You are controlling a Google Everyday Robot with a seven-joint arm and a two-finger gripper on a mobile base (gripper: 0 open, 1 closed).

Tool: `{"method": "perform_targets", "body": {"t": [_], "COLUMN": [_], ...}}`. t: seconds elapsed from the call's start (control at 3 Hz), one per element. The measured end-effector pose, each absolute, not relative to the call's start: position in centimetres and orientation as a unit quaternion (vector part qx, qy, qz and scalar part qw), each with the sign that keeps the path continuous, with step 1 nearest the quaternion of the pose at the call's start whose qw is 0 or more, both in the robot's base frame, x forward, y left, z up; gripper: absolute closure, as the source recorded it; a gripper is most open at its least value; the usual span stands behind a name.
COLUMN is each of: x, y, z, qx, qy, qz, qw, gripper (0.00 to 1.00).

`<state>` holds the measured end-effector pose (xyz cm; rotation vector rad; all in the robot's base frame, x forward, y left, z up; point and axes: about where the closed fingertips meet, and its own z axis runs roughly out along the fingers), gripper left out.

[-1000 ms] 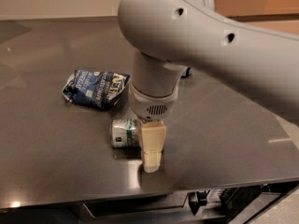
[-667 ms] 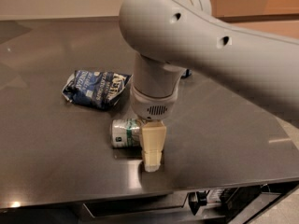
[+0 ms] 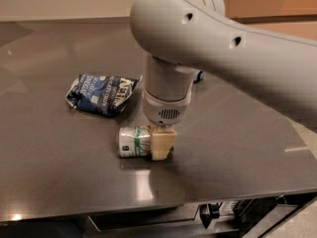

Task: Place 7up can upright

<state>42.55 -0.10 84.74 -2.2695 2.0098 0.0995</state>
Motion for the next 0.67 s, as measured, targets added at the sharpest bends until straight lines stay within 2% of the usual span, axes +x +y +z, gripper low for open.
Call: {"method": "perform_targets", "body": {"t": [0.67], "x": [44.5], "y": [-1.4], "z": [87.3], "qx": [-0.760], "qy": [0.646], "qz": [0.004], "qw": [0.071], "gripper": [0.87]}}
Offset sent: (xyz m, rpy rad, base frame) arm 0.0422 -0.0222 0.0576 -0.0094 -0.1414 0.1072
